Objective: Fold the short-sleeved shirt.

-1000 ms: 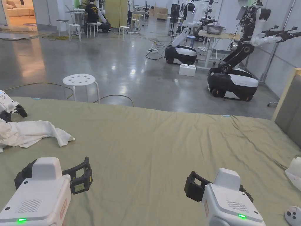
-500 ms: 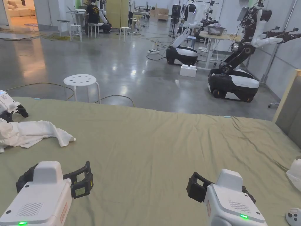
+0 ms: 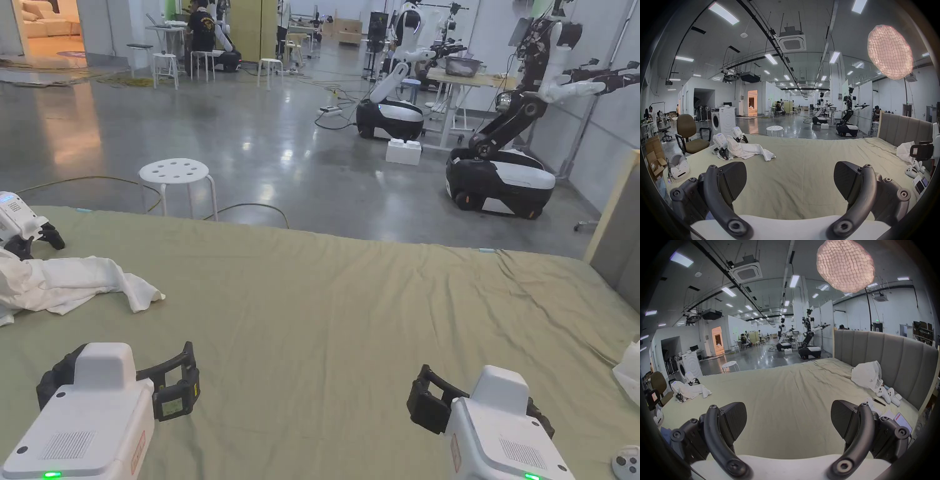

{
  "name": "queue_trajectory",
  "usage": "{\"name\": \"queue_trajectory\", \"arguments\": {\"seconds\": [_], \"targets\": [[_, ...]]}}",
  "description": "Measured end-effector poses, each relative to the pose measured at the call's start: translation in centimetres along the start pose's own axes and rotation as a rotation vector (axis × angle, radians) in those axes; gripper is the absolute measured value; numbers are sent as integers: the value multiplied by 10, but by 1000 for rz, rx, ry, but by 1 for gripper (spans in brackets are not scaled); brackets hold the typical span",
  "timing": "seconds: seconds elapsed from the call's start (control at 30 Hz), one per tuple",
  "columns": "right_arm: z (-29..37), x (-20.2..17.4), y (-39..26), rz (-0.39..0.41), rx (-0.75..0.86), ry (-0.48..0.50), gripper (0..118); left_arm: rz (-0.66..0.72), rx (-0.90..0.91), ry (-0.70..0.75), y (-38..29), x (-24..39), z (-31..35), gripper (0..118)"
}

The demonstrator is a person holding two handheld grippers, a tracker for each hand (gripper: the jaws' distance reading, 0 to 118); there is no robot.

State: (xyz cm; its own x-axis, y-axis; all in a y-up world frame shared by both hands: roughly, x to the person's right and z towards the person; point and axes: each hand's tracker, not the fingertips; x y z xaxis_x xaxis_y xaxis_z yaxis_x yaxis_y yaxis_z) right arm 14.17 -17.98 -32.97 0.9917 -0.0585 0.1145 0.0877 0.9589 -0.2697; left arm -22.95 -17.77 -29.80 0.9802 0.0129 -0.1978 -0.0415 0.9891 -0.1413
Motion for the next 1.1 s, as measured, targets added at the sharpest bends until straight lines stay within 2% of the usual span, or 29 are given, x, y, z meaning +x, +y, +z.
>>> {"name": "queue_trajectory", "arguments": {"seconds": [0.1,0.4,1.1], "targets": [[2,-3,-3,51,48,3,106,-6,4,-6,0,0,0,109],[-1,-5,-8,95,80,15,109,-16,23,-13,1,-3,-1,109],[-8,-7,-11,85,80,41,110,-51,44,-34,-1,-5,-9,109]]}}
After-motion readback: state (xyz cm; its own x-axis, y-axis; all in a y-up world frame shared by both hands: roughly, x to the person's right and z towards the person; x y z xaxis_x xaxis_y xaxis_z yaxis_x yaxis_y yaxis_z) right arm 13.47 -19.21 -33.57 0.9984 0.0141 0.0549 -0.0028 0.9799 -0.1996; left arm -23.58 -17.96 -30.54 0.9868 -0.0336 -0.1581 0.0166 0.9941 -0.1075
